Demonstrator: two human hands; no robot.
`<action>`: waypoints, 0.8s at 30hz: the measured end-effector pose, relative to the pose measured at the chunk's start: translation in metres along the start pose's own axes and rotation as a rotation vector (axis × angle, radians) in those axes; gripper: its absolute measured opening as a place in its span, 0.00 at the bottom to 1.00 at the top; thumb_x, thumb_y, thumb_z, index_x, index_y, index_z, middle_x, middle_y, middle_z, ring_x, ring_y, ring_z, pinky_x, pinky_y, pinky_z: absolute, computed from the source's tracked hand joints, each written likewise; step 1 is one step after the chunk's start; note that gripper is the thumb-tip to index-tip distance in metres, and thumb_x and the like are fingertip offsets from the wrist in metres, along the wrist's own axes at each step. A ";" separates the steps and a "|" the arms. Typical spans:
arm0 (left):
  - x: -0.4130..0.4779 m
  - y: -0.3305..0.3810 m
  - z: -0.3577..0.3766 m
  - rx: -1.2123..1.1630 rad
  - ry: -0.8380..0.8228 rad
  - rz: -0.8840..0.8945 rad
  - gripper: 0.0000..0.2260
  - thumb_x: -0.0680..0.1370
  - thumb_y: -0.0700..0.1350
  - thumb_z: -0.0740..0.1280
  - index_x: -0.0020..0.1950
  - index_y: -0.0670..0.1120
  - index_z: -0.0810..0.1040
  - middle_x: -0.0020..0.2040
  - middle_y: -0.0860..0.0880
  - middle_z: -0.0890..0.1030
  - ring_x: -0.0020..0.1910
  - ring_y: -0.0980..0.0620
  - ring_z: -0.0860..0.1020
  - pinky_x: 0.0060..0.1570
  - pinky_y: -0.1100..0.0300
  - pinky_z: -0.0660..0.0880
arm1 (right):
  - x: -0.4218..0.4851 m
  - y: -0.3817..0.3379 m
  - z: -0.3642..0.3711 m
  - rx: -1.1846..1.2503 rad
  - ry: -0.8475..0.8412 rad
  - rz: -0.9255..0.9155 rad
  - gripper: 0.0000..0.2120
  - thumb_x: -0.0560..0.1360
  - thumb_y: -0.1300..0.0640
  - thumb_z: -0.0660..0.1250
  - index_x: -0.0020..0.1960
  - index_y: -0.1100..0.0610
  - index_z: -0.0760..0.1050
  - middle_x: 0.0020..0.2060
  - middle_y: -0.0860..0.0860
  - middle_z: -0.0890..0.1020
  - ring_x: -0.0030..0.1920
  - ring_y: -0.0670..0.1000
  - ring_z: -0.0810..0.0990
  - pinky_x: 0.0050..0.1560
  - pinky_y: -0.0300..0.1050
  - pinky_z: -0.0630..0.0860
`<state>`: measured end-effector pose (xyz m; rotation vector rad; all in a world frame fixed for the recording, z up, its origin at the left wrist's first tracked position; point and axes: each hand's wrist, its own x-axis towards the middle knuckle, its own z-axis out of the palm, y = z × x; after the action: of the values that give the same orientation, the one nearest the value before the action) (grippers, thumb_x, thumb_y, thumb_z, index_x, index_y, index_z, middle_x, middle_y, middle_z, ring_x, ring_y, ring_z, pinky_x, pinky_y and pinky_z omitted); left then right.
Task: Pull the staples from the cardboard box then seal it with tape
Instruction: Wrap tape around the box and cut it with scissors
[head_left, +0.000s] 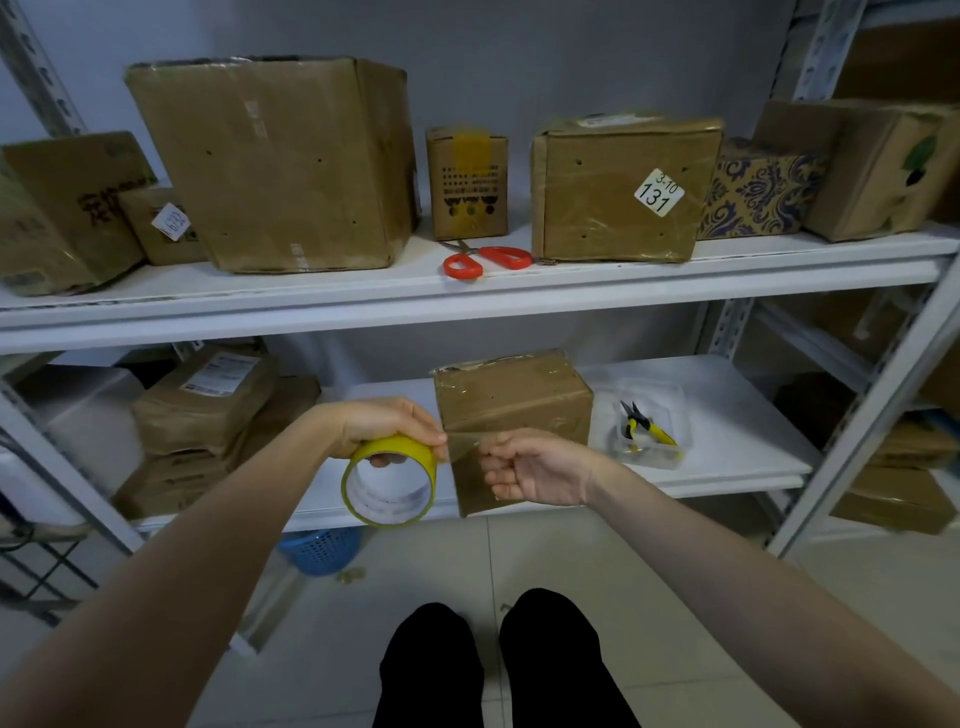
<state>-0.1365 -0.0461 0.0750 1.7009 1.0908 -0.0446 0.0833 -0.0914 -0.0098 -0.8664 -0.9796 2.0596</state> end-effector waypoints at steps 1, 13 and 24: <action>0.001 -0.001 -0.001 0.054 -0.006 -0.029 0.08 0.76 0.47 0.68 0.41 0.46 0.83 0.29 0.53 0.78 0.27 0.56 0.70 0.22 0.67 0.64 | 0.000 -0.002 -0.002 -0.081 0.025 0.022 0.06 0.75 0.66 0.63 0.49 0.60 0.77 0.35 0.53 0.80 0.37 0.48 0.81 0.42 0.41 0.79; 0.015 0.014 0.000 0.402 0.134 -0.224 0.11 0.77 0.52 0.67 0.42 0.47 0.83 0.36 0.51 0.76 0.33 0.55 0.71 0.31 0.65 0.70 | -0.001 -0.054 0.010 -1.001 0.474 -0.087 0.05 0.74 0.63 0.70 0.40 0.57 0.78 0.33 0.52 0.81 0.31 0.45 0.79 0.37 0.37 0.78; 0.046 0.030 0.003 -0.002 0.398 -0.218 0.09 0.77 0.49 0.68 0.46 0.43 0.81 0.31 0.49 0.72 0.24 0.55 0.68 0.24 0.67 0.66 | 0.037 -0.081 -0.024 -1.217 0.667 -0.353 0.11 0.76 0.66 0.64 0.41 0.51 0.72 0.38 0.47 0.77 0.44 0.50 0.77 0.45 0.40 0.72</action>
<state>-0.0887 -0.0195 0.0722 1.6203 1.5678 0.1634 0.1057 -0.0140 0.0350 -1.6442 -1.7786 0.6053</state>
